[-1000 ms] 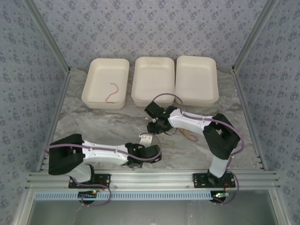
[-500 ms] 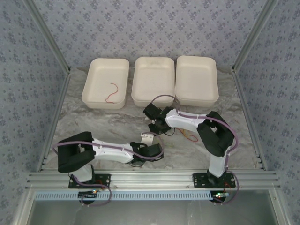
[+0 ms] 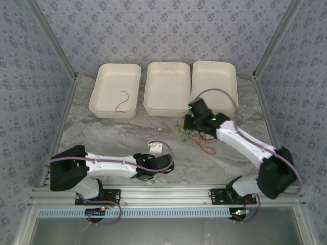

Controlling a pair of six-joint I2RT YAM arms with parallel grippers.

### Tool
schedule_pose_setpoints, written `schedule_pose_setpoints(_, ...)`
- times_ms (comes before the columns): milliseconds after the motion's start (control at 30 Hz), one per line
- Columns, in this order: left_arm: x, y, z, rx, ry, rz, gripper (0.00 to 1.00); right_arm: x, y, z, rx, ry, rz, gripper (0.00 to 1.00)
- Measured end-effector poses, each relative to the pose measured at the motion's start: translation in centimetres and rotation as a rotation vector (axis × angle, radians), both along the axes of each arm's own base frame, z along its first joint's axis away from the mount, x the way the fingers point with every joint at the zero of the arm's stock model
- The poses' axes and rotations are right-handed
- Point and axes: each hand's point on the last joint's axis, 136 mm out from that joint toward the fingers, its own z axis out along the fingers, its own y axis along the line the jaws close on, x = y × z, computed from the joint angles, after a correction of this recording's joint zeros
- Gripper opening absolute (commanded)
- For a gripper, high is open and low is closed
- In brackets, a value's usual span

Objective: Untangle the cables

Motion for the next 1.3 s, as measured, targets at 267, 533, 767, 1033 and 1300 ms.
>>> schedule_pose_setpoints(267, -0.3, 1.0, -0.3, 0.008, 0.003, 0.000, 0.00, 1.4, -4.0, 7.1, 0.282, -0.166, -0.162, 0.00)
schedule_pose_setpoints(533, -0.3, 0.6, 6.7, -0.248, -0.034, 0.022, 0.58, 0.1, -4.1, 7.2, 0.284, -0.182, -0.130, 0.00)
schedule_pose_setpoints(767, 0.1, 1.4, 17.6, -0.711, -0.061, 0.114, 0.91, -3.2, -3.8, 3.7, 0.305, -0.239, -0.066, 0.00)
schedule_pose_setpoints(1033, 1.5, -0.7, 19.5, -0.987, 0.071, 0.271, 0.96, -5.3, -0.8, 2.3, 0.303, -0.340, 0.066, 0.00)
schedule_pose_setpoints(1300, 3.1, -4.0, 16.1, -1.031, 0.242, 0.378, 0.87, -6.5, 1.3, 2.5, 0.290, -0.422, 0.145, 0.00)
